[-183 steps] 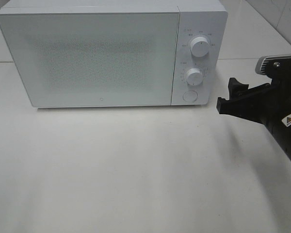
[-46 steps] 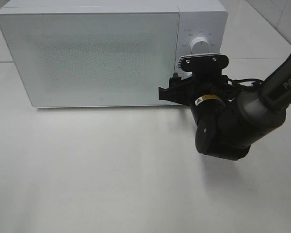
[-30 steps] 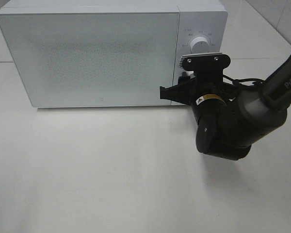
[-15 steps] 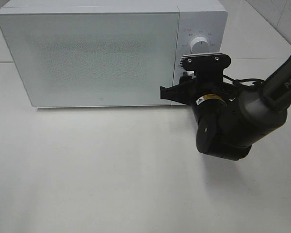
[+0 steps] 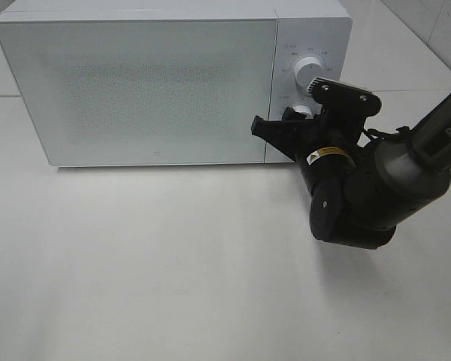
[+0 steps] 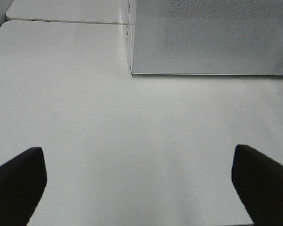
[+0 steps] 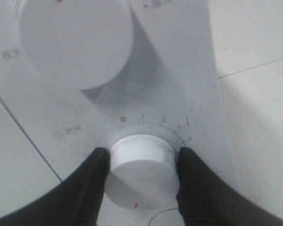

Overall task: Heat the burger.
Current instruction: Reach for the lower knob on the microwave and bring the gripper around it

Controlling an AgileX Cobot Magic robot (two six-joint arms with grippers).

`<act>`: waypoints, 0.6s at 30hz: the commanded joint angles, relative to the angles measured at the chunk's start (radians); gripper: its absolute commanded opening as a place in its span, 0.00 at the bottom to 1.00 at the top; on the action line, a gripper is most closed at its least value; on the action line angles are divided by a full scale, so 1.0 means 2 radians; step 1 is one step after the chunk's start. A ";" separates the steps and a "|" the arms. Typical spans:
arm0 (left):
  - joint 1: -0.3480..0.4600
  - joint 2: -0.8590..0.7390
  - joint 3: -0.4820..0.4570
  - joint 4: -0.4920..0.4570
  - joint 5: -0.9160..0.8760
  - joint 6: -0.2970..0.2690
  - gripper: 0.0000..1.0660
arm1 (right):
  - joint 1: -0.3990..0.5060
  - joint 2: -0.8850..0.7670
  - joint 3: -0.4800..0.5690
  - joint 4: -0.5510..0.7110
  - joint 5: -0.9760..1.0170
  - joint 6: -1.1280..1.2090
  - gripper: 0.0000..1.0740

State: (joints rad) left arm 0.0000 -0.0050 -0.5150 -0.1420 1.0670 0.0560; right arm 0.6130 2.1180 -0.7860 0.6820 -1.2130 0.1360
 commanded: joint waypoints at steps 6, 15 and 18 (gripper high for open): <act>0.001 -0.009 0.000 -0.001 0.002 0.000 0.94 | 0.002 -0.007 -0.012 -0.087 -0.076 0.247 0.00; 0.001 -0.009 0.000 -0.001 0.002 0.000 0.94 | 0.002 -0.007 -0.012 -0.113 -0.082 0.479 0.00; 0.001 -0.009 0.000 -0.001 0.002 0.000 0.94 | 0.002 -0.007 -0.012 -0.112 -0.093 0.525 0.00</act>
State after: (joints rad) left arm 0.0000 -0.0050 -0.5150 -0.1420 1.0670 0.0560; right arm 0.6110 2.1180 -0.7790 0.6530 -1.2190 1.0760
